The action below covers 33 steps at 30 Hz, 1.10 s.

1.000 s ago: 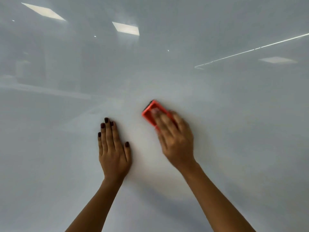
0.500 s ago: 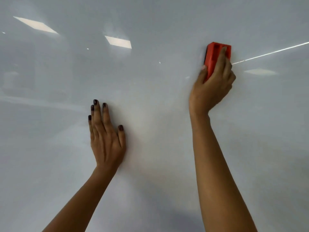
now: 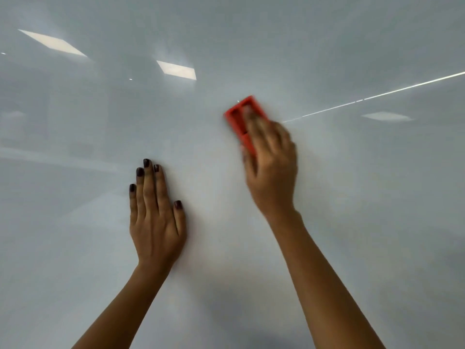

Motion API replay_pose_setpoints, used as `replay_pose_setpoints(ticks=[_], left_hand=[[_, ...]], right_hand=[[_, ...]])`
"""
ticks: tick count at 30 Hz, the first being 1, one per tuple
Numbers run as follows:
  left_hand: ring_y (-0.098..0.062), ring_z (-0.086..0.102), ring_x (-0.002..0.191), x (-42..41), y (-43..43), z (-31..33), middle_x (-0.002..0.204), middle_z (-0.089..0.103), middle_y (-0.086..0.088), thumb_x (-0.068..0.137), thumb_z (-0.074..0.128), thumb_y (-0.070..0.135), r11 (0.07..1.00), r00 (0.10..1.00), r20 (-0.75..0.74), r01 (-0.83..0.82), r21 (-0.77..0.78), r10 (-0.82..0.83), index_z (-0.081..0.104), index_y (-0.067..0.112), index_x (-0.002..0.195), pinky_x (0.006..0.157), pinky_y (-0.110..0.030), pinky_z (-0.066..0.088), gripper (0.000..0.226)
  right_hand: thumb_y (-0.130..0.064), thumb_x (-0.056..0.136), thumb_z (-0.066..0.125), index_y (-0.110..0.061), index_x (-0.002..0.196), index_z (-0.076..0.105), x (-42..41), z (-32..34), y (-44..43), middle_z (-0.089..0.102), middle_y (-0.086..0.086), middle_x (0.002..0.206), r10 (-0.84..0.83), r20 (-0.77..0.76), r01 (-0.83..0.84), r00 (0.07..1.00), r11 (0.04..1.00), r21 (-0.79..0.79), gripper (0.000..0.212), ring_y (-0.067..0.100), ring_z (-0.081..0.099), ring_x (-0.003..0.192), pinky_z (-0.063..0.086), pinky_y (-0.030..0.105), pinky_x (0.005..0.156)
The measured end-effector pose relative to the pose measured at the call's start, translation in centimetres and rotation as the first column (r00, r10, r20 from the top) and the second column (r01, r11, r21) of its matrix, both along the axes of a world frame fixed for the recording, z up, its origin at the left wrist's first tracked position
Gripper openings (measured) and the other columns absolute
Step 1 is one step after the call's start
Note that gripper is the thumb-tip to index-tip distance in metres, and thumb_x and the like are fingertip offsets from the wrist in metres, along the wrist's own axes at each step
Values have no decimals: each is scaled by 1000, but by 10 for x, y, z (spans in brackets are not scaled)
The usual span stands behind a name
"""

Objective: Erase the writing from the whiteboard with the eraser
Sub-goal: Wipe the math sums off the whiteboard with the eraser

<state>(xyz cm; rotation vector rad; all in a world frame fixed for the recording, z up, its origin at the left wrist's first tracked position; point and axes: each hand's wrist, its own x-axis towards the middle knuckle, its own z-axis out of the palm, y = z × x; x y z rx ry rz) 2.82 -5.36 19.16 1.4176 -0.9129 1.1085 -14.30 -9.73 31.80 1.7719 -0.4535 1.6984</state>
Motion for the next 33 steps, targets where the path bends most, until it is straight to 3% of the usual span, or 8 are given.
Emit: replay_pose_setpoints(ticks=[5, 9, 17, 22, 24, 26, 29, 33], left_hand=[[-24, 8, 154, 0, 0, -1, 166, 11, -12, 98, 31, 21, 1000, 1000, -1, 6, -1, -6, 18, 1, 157, 126, -40, 8, 63], [-24, 9, 154, -1, -1, -2, 166, 10, -10, 98, 32, 20, 1000, 1000, 0, 1, -13, -1, 18, 2, 157, 126, -40, 10, 63], [-23, 9, 154, -1, -2, -2, 165, 12, -11, 98, 31, 22, 1000, 1000, 1, 2, -12, -2, 18, 2, 157, 126, -41, 10, 63], [-27, 9, 154, 1, 0, -8, 165, 14, -15, 99, 28, 23, 999, 997, -69, 12, -52, -15, 17, -1, 156, 126, -44, 11, 63], [-27, 9, 154, 2, 1, -11, 165, 14, -16, 98, 29, 22, 998, 994, -108, 22, -64, -29, 16, -1, 156, 125, -46, 12, 64], [-27, 10, 154, 2, 1, -12, 164, 14, -16, 98, 29, 21, 998, 995, -93, 20, -56, -25, 16, -1, 156, 125, -46, 13, 64], [-27, 9, 154, 2, 1, -13, 165, 13, -16, 98, 30, 20, 999, 996, -85, 16, -52, -21, 16, -1, 156, 125, -45, 12, 63], [-27, 9, 154, 4, 1, -16, 165, 13, -15, 99, 31, 20, 999, 997, -73, 26, -47, -30, 16, 0, 157, 126, -44, 11, 63]], right_hand=[[-20, 99, 55, -12, 146, 44, -21, 44, -13, 49, 6, 148, -66, 404, -30, 913, 974, 226, 49, 29, 49, 128, 38, 35, 103], [-22, 99, 49, -19, 149, 38, 0, 70, -7, 45, -1, 151, -102, 501, -47, 859, 960, 275, 51, 23, 45, 129, 36, 30, 99], [-19, 96, 58, -15, 143, 49, 86, 45, 34, 55, 2, 143, -27, 76, 24, 997, 999, 41, 48, 27, 53, 122, 36, 33, 92], [-15, 96, 59, -14, 142, 51, 92, 3, 35, 58, 0, 141, 14, -283, -59, 959, 987, -151, 46, 29, 56, 119, 46, 37, 94], [-17, 99, 56, -15, 143, 49, 70, -11, 25, 55, -1, 144, -5, -351, -55, 937, 985, -161, 44, 29, 55, 122, 46, 38, 98], [-19, 99, 59, -15, 141, 52, 41, -21, 12, 56, -2, 142, -21, -272, -22, 962, 988, -153, 43, 30, 57, 120, 46, 38, 100], [-17, 95, 63, -11, 138, 55, -5, -27, -9, 58, 4, 140, -32, 3, 32, 999, 998, -57, 44, 33, 57, 118, 42, 37, 103], [-16, 97, 61, -8, 142, 49, -39, -18, -27, 53, 11, 143, -30, 446, -70, 895, 976, 205, 47, 34, 52, 122, 40, 39, 103]])
